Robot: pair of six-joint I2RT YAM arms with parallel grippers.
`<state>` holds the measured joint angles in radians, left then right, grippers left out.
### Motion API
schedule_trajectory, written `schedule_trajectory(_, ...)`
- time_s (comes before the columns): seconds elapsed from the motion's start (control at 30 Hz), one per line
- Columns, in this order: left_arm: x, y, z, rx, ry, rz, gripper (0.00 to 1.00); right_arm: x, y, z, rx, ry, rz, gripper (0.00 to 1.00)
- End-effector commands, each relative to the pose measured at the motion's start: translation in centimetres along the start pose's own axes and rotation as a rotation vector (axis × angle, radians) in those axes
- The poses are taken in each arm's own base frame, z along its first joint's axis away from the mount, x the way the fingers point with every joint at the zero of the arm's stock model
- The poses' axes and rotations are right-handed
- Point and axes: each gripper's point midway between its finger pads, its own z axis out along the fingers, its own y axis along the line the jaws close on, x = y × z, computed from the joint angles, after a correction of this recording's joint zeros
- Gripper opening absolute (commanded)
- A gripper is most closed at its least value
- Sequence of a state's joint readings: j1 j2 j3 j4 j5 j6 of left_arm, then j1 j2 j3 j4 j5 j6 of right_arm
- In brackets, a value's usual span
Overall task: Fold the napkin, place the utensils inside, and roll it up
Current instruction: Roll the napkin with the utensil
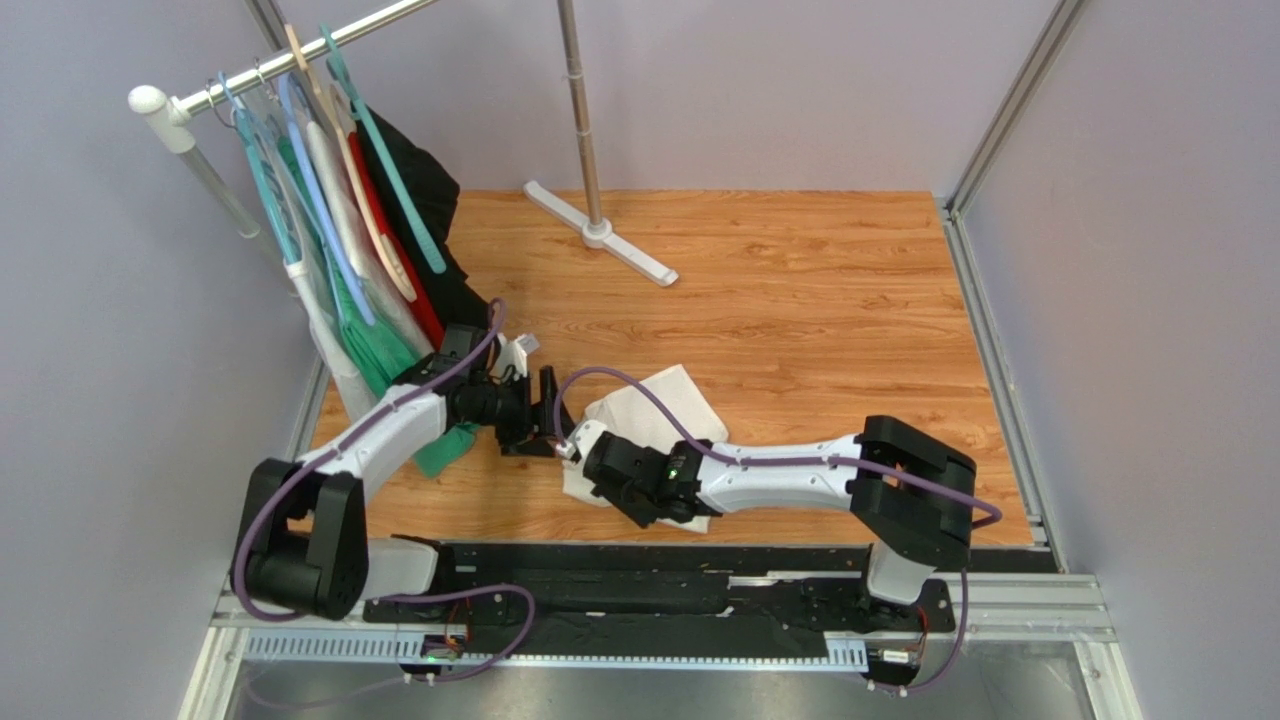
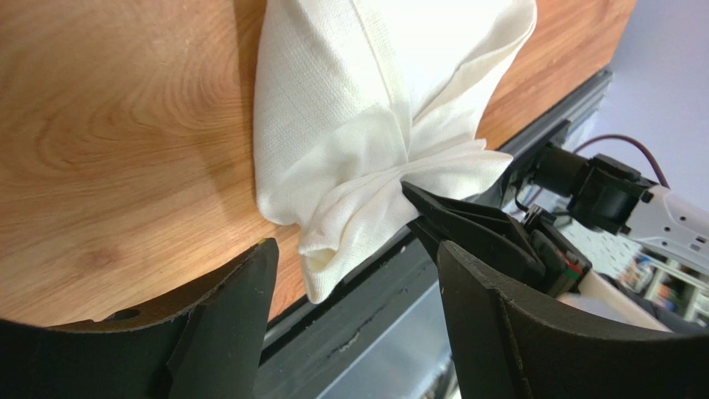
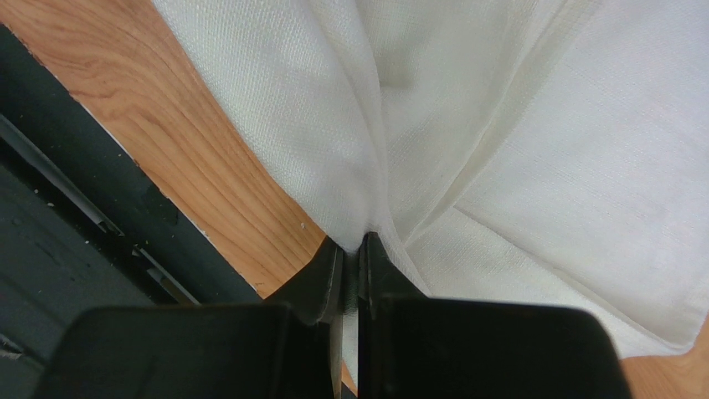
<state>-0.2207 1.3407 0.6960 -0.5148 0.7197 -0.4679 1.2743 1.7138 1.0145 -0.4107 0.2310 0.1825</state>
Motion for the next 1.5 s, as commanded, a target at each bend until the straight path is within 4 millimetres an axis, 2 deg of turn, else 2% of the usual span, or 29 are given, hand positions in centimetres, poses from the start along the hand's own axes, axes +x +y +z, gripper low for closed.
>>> schedule_trajectory(0.0, -1.1, 0.7, -1.2, -0.062, -0.148, 0.005, 0.79, 1.1, 1.3, -1.2, -0.169, 0.082, 0.059, 0.0)
schedule_trajectory(0.03, -0.7, 1.3, -1.0, -0.07, -0.151, 0.001, 0.79, 1.0, 1.0, -1.2, -0.171, 0.085, 0.068, 0.0)
schedule_trajectory(0.13, -1.0, 1.3, -1.7, -0.085, -0.232, 0.015, 0.79, 1.1, 1.4, -1.4, -0.287, 0.111, 0.115, 0.0)
schedule_trajectory(0.17, -1.3, 0.9, -2.4, -0.082, -0.281, 0.045, 0.78, 1.1, 1.3, -1.3, -0.305, 0.118, 0.125, 0.0)
schedule_trajectory(0.23, -1.5, 1.2, -3.0, -0.131, -0.341, 0.084, 0.77, 1.0, 0.9, -1.4, -0.359, 0.132, 0.153, 0.0)
schedule_trajectory(0.27, -1.7, 0.6, -3.6, -0.13, -0.384, 0.119, 0.77, 0.8, 0.8, -1.4, -0.374, 0.135, 0.159, 0.0)
schedule_trajectory(0.33, -1.3, 0.5, -3.4, -0.164, -0.418, 0.16, 0.77, 1.2, 0.3, -1.2, -0.399, 0.166, 0.177, 0.0)
schedule_trajectory(0.4, -1.7, -0.9, -3.7, -0.129, -0.5, 0.218, 0.76, 1.1, 0.2, -0.9, -0.449, 0.187, 0.201, 0.0)
schedule_trajectory(0.43, -1.2, -0.4, -3.2, -0.13, -0.509, 0.223, 0.76, 1.1, 0.2, -0.8, -0.47, 0.191, 0.209, 0.0)
schedule_trajectory(0.47, -1.3, -0.8, -3.4, -0.113, -0.545, 0.239, 0.76, 1.1, 0.2, -0.7, -0.486, 0.199, 0.218, 0.0)
schedule_trajectory(0.57, -1.1, -1.3, -2.4, -0.082, -0.58, 0.311, 0.74, 1.1, 0.2, -0.4, -0.543, 0.224, 0.242, 0.0)
schedule_trajectory(0.63, -1.0, -2.3, -1.6, -0.069, -0.599, 0.386, 0.73, 1.1, 0.2, -0.1, -0.587, 0.242, 0.271, 0.0)
schedule_trajectory(0.67, -0.3, -2.9, -0.9, -0.066, -0.577, 0.451, 0.73, 1.0, 0.2, -0.1, -0.603, 0.244, 0.278, 0.0)
schedule_trajectory(0.8, -1.3, -4.7, -0.7, -0.067, -0.644, 0.59, 0.74, 1.0, -0.4, 0.2, -0.685, 0.273, 0.336, 0.0)
schedule_trajectory(0.87, -1.4, -4.5, -0.3, -0.069, -0.648, 0.645, 0.75, 1.2, -0.7, 0.6, -0.711, 0.293, 0.364, 0.0)
schedule_trajectory(0.9, -1.4, -5.4, -0.3, -0.024, -0.659, 0.68, 0.76, 1.2, -0.8, 0.4, -0.733, 0.298, 0.365, 0.0)
schedule_trajectory(1.03, -0.7, -5.7, 0.6, 0.023, -0.644, 0.775, 0.76, 1.1, -1.2, 0.4, -0.788, 0.31, 0.397, 0.0)
schedule_trajectory(1.13, 0.1, -5.8, 1.7, 0.033, -0.592, 0.844, 0.75, 1.1, -2.2, 0.7, -0.805, 0.314, 0.438, 0.0)
schedule_trajectory(1.23, 1.7, -7.1, 2.5, 0.062, -0.551, 0.932, 0.73, 0.9, -3.0, 0.8, -0.81, 0.303, 0.462, 0.0)
schedule_trajectory(1.3, 1.5, -7.2, 2.7, 0.04, -0.561, 0.948, 0.71, 0.8, -3.3, 0.8, -0.82, 0.302, 0.474, 0.0)
schedule_trajectory(1.47, 2.0, -7.2, 4.8, 0.01, -0.491, 0.993, 0.69, 1.1, -3.6, 0.9, -0.839, 0.316, 0.496, 0.0)
